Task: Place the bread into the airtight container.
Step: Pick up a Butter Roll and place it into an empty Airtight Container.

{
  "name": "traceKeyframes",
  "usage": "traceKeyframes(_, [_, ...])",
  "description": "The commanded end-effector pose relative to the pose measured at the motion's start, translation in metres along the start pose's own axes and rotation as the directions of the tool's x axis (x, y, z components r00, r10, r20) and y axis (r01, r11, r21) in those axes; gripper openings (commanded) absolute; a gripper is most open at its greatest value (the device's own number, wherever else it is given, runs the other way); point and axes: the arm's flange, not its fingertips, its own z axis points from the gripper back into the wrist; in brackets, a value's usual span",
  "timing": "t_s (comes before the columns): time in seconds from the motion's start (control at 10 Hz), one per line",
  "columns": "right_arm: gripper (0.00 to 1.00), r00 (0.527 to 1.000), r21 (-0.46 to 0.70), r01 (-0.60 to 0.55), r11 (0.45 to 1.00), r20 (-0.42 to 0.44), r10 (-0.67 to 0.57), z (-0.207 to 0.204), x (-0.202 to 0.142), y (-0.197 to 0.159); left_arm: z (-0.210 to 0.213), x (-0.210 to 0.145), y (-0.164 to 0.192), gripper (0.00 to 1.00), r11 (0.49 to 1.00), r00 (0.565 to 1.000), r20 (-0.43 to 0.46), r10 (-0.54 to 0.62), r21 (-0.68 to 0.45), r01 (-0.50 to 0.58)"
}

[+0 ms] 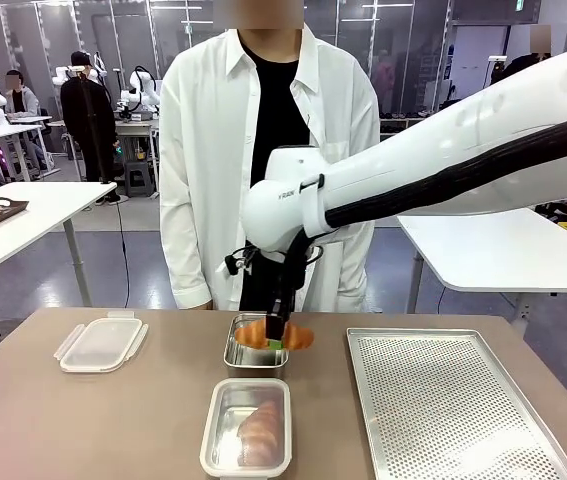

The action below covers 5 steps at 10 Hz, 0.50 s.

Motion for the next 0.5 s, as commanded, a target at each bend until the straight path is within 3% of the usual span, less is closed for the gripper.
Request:
traceKeyframes(0.0, [0.32, 0.999, -0.022, 0.053, 0.998, 0.014, -0.052, 0.004, 0.011, -0.011, 0.001, 0.0, -0.001, 1.0, 1.0, 1.0, -0.001, -0.015, -0.008, 0.015])
traceKeyframes(0.1, [0.32, 1.0, 0.0, 0.0, 1.0, 0.0, 0.0, 0.0, 0.0, 0.0, 0.001, 0.0, -0.001, 1.0, 1.0, 1.0, -0.001, -0.015, -0.008, 0.015])
traceKeyframes(0.4, [0.32, 1.0, 0.0, 0.0, 1.0, 0.0, 0.0, 0.0, 0.0, 0.0, 0.001, 0.0, -0.001, 1.0, 1.0, 1.0, -0.001, -0.015, -0.008, 0.015])
